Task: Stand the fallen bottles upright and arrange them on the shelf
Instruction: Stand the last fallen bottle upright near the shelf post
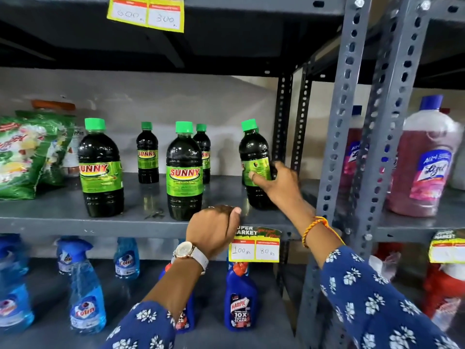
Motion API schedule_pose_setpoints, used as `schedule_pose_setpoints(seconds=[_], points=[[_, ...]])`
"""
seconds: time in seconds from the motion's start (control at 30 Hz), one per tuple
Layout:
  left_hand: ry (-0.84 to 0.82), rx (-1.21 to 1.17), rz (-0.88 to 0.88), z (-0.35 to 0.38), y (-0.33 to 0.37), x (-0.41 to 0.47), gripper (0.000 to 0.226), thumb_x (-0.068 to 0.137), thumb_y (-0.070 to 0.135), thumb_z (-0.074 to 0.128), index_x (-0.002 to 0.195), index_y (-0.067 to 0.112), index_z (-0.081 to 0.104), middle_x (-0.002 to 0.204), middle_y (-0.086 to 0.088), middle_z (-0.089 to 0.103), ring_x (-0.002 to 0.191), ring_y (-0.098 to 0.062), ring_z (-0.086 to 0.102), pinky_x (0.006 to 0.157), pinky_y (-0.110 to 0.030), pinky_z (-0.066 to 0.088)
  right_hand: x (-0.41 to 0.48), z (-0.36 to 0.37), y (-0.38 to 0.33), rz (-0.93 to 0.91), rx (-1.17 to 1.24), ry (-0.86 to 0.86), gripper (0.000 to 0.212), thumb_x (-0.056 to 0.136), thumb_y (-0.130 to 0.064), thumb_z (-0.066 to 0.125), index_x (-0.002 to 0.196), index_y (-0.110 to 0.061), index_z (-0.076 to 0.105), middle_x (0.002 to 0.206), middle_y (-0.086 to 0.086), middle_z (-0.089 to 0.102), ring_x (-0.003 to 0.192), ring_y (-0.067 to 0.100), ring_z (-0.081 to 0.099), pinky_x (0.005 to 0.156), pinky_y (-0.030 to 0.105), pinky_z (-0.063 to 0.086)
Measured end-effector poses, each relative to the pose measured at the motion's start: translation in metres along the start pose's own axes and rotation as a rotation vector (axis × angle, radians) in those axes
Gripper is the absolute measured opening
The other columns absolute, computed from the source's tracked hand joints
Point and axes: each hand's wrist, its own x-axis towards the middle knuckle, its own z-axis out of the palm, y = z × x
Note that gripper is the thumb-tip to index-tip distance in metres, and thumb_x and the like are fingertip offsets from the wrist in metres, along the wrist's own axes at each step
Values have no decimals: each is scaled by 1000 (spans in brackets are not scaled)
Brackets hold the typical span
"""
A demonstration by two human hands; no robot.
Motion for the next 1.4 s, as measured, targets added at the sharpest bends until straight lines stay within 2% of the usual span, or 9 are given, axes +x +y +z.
schedule_pose_setpoints(seconds=[0.17, 0.33, 0.47, 0.6, 0.7, 0.83, 1.0, 1.13, 1.4], points=[[5, 9, -2, -1, 1, -1, 43, 90, 32, 30, 62, 15, 57, 57, -6, 63, 47, -28, 56, 41, -23, 27, -4, 9, 10, 40, 139, -42, 38, 77, -34, 73, 106, -11, 63, 90, 1, 67, 85, 19, 65, 78, 31, 53], [-3, -2, 2, 2, 0, -3, 46, 91, 34, 27, 66, 13, 61, 62, -5, 65, 51, -26, 57, 42, -23, 28, -5, 12, 21, 137, 239, -94, 43, 77, -40, 69, 112, -17, 59, 107, 4, 68, 100, 22, 64, 89, 39, 51], [4, 12, 2, 1, 1, -3, 43, 90, 31, 31, 64, 14, 61, 59, -4, 64, 48, -25, 57, 42, -22, 25, -5, 12, 19, 181, 78, -126, 84, 66, -54, 74, 126, -12, 33, 129, 7, 46, 117, 22, 46, 95, 33, 39], [15, -1, -46, 0, 4, -4, 42, 89, 31, 32, 53, 18, 47, 49, -3, 58, 42, -25, 52, 42, -20, 22, -3, 14, 26, 193, 72, -141, 71, 63, -34, 81, 119, -12, 44, 113, 6, 59, 104, 23, 57, 81, 30, 42], [6, 6, -74, -1, 7, -4, 41, 90, 29, 36, 51, 18, 45, 47, -5, 58, 41, -28, 51, 43, -22, 18, -4, 12, 26, 225, 161, -182, 61, 70, -24, 76, 120, -11, 44, 110, 3, 54, 108, 23, 54, 85, 29, 40], [0, 18, -76, -2, 8, -3, 40, 88, 25, 41, 49, 16, 46, 46, -7, 57, 39, -28, 50, 42, -20, 9, -3, 14, 22, 178, 95, -144, 85, 52, -39, 86, 120, -11, 42, 113, 1, 55, 104, 15, 54, 87, 29, 43], [-7, 34, -76, -2, 7, -4, 44, 88, 29, 34, 48, 16, 48, 43, -4, 55, 36, -26, 48, 42, -16, 7, -5, 11, 23, 181, 166, -196, 62, 70, -18, 75, 125, -11, 47, 109, -1, 53, 101, 14, 50, 83, 25, 37], [-13, 27, -62, -2, 7, -4, 37, 85, 21, 47, 49, 19, 44, 43, -4, 55, 36, -25, 48, 45, -13, 5, -4, 14, 25, 165, 156, -198, 72, 63, -22, 82, 123, -10, 43, 109, 2, 58, 103, 17, 55, 83, 28, 41], [11, 34, -39, 1, 4, -4, 37, 87, 22, 45, 51, 15, 51, 47, -4, 58, 37, -23, 48, 44, -14, 7, -5, 13, 23, 174, 116, -201, 75, 59, -26, 82, 122, -11, 44, 112, 5, 61, 105, 21, 57, 86, 30, 44]])
